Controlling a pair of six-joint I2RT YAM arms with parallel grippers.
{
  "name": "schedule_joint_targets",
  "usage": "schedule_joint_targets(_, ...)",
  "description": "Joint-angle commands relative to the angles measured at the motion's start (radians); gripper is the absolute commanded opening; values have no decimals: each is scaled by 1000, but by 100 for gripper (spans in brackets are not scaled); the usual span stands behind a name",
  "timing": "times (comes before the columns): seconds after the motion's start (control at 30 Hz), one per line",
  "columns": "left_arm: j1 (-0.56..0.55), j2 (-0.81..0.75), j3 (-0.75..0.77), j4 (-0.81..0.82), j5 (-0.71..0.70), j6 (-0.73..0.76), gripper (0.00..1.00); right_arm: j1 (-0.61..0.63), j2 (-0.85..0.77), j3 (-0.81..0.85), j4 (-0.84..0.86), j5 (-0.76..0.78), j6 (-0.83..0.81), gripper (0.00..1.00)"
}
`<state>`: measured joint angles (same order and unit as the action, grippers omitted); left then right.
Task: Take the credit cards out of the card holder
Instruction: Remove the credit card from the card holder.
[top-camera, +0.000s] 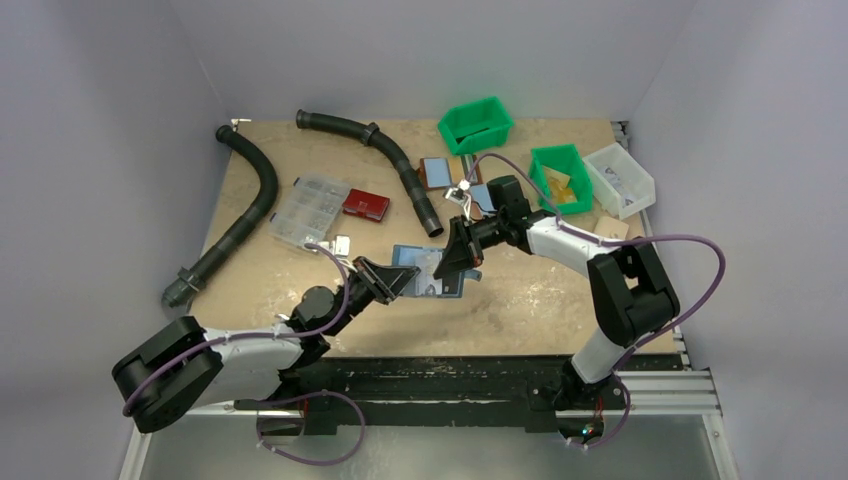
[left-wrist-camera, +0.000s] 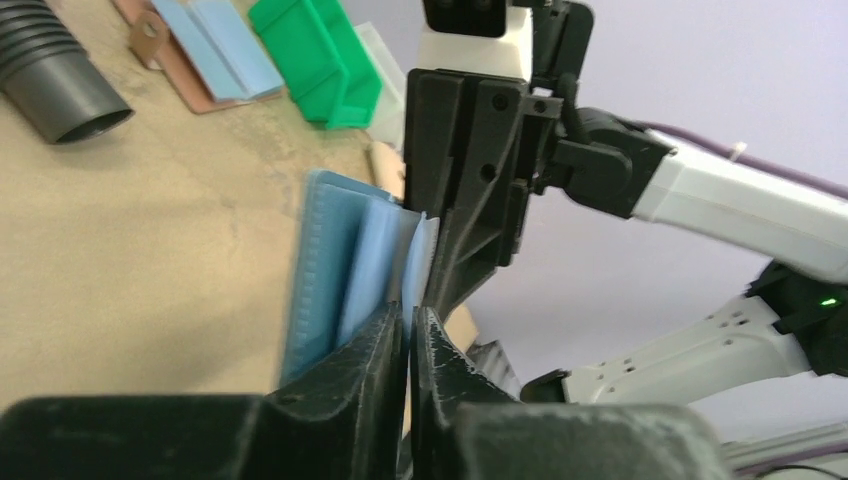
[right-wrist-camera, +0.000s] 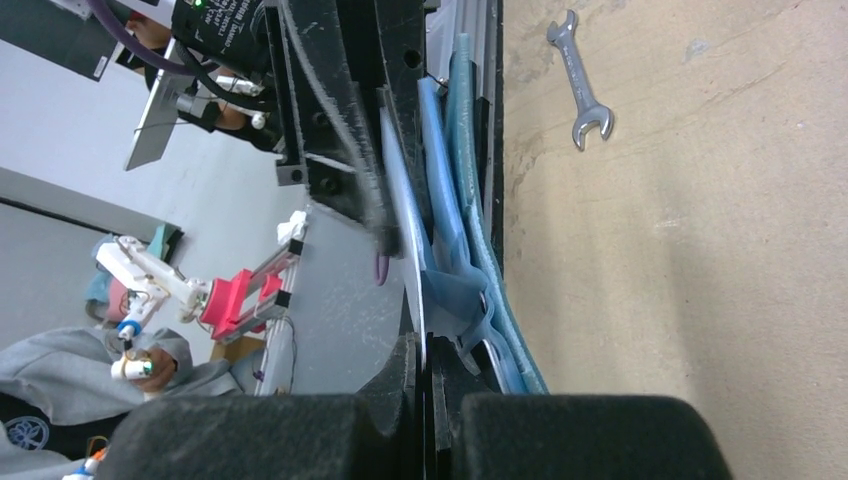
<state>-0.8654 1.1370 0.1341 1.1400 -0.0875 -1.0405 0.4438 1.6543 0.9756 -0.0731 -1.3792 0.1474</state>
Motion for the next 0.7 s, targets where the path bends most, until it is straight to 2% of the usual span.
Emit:
schedule_joint_targets(0.0,-2,-39,-13,-12,-33,-2,1,-7,16,22,-52,28,-72,0)
schedule_joint_targets(0.1,0,-49,-20,-53,-53,0,0,-7,23,39,-114,51,-135,0)
schedule_joint_targets(0.3,8,-81,-51,-98,-105,0,0,-9,55,107,-332,176,-388,0)
schedule_joint_targets(0.47,18,-82,-86,-113,-130,6,0,-14,70,137,-410,252,-475,0)
schedule_joint_targets(0.67,53,-52,-132,-80,-114,-16,0,-43,52,148,-448,268,-527,0)
